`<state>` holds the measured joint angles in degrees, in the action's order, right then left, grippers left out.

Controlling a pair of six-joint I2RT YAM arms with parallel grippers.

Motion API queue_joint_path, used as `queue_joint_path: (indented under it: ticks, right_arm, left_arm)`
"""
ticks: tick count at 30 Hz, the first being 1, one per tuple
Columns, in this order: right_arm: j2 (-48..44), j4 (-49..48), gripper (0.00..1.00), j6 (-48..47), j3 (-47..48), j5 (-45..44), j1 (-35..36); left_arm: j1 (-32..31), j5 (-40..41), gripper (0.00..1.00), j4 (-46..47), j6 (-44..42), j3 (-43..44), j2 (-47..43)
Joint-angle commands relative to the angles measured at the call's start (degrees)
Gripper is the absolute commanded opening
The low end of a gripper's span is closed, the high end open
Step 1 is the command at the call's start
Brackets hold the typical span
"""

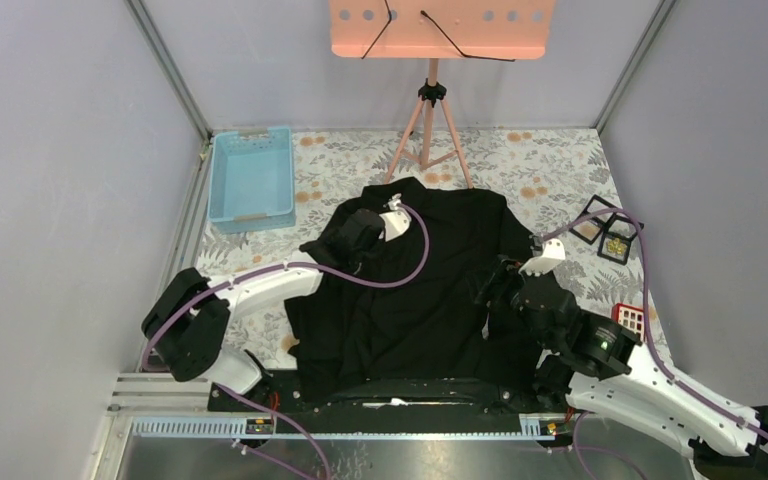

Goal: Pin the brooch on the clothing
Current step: Pin the brooch to the clothes.

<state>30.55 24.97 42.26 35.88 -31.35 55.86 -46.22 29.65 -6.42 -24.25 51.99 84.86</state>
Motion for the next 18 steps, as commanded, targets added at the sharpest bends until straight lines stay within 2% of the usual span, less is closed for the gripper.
queue_joint_path:
  ticks: [1, 18]
  right_arm:
    - [-3.8, -0.7, 0.72, 0.1, -0.4, -1.3, 0.0]
    - [-13.9, 4.7, 0.72, 5.5, -2.1, -3.2, 0.0]
  left_arm:
    - [0.3, -3.3, 0.00, 3.5, -4.9, -0.9, 1.0]
    - [0.4, 0.4, 0.00, 4.1, -6.5, -0.2, 8.7]
